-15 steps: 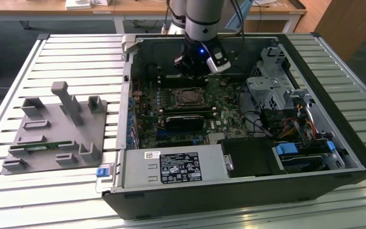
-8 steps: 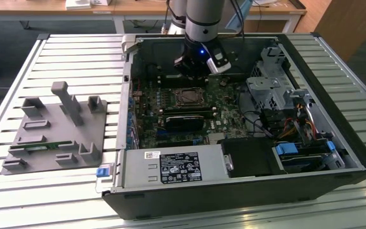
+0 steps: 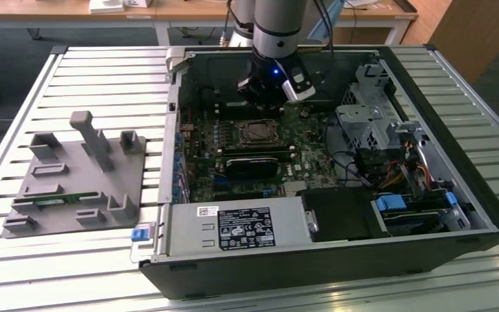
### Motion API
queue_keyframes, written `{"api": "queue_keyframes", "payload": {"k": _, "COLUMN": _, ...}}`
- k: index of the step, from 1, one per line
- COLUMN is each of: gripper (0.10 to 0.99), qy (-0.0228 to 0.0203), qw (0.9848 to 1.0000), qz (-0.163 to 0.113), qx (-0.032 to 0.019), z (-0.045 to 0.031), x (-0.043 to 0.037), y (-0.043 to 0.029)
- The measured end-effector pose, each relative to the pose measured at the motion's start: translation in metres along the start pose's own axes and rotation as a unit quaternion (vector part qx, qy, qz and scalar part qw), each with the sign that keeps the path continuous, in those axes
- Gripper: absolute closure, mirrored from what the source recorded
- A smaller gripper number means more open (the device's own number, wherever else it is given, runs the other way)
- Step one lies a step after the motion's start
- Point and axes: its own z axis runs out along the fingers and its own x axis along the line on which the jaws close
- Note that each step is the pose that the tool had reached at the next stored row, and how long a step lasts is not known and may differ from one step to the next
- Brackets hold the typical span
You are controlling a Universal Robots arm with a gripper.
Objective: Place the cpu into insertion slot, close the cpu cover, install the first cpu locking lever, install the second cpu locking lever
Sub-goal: 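Install the second cpu locking lever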
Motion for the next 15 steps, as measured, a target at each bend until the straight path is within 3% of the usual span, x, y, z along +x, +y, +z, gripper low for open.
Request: {"api": "queue_keyframes", "payload": {"k": 15, "gripper": 0.98, "qy": 0.0, "qw": 1.0, "qz": 0.0, "qx": 0.0, "z": -0.0022, "x": -0.0002, "y": -0.0056}}
